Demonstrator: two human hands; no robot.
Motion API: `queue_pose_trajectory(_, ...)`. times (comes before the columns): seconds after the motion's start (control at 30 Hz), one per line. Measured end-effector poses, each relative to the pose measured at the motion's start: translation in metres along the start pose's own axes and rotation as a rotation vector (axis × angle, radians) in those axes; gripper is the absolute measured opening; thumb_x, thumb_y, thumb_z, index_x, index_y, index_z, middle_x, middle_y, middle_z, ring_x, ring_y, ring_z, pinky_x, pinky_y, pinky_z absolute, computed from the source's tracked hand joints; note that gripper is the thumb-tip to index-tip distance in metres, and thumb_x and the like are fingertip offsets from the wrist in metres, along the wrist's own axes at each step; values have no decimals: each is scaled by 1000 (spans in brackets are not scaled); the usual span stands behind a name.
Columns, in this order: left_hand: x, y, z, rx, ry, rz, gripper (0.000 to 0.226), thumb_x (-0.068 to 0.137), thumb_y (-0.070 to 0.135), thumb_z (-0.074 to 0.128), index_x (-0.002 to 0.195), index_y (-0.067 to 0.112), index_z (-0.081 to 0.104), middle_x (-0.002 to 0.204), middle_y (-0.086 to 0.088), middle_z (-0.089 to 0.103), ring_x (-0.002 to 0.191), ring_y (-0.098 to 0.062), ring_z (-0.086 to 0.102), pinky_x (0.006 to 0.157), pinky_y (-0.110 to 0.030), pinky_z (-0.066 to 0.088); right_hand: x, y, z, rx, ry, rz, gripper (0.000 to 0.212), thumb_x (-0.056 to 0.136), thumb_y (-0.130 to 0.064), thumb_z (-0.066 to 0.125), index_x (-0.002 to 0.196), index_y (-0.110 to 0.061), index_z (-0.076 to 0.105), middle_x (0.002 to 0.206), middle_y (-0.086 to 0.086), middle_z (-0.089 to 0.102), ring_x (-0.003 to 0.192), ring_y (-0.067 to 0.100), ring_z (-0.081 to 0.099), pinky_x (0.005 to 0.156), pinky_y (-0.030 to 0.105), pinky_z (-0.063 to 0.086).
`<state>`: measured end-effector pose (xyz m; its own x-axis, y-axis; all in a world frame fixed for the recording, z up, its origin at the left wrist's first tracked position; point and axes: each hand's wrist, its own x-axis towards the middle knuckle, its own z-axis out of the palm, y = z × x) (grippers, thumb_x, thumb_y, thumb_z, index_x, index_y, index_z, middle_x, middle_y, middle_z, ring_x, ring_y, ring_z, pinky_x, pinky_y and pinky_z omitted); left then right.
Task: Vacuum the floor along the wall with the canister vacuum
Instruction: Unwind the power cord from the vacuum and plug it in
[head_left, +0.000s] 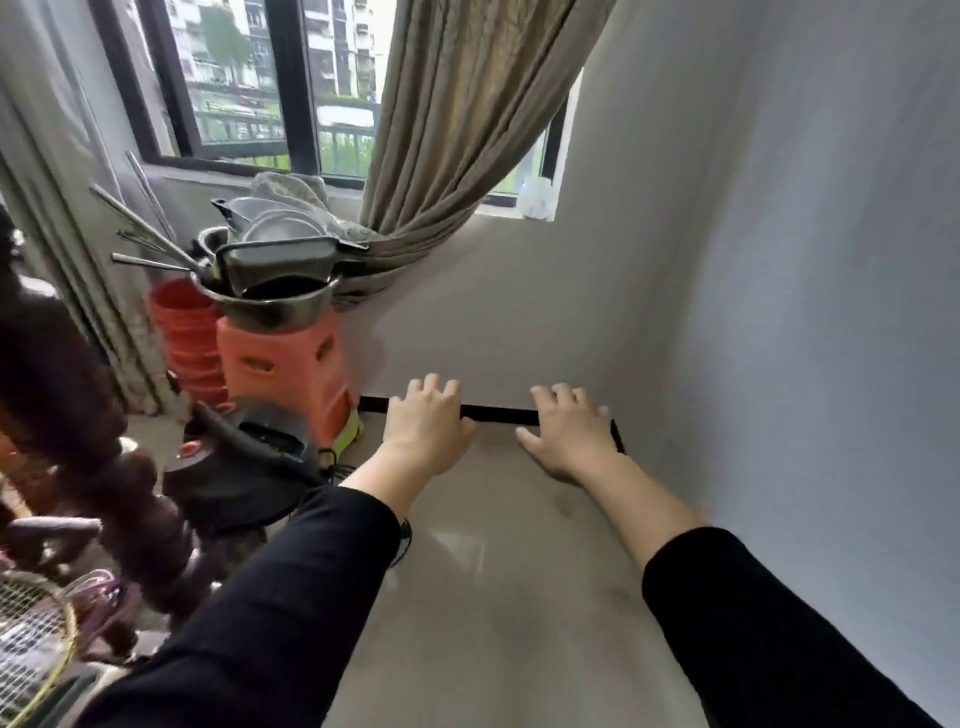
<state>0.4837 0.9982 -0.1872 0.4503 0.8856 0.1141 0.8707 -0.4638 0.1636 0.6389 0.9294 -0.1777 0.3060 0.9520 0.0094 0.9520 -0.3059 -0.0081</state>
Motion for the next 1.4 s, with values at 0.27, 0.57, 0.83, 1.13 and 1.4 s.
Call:
queue_pose_trajectory(0.27,129,-110,54,-31,-96,-272,46,93,36,43,133,14,44,133,-8,45,122,-29,42,91,-41,41,195,-70,55,-62,-171,-244,57,96,-48,42,144,-19,31,146,8,34,133,29,30,103,50,31)
queue_pose_trajectory(0.57,206,-262,124,-147,-195,-631,50,96,37,42,141,14,40,140,-9,41,128,-29,38,98,-43,41,353,-196,134,-30,-325,-460,57,97,-47,41,145,-18,31,145,9,35,133,29,30,102,51,31)
queue_pose_trajectory(0.83,222,-356,189,-301,-345,-1008,51,96,36,42,143,15,37,141,-9,41,130,-30,37,100,-43,40,436,-274,204,-60,-512,-629,59,97,-46,41,147,-18,29,145,8,35,134,30,29,105,53,30)
queue_pose_trajectory(1.13,245,-383,252,-392,-168,-1231,48,97,27,47,143,14,40,141,-6,43,132,-25,35,101,-39,40,506,-325,288,-115,-677,-850,55,96,-46,44,143,-20,35,140,8,40,132,31,32,104,52,31)
queue_pose_trajectory(1.4,271,-389,327,-135,-143,-869,55,60,10,87,112,8,71,118,-10,66,118,-27,53,92,-43,53,526,-338,371,-184,-833,-1004,55,98,-40,43,148,-20,28,148,7,32,137,30,25,108,51,26)
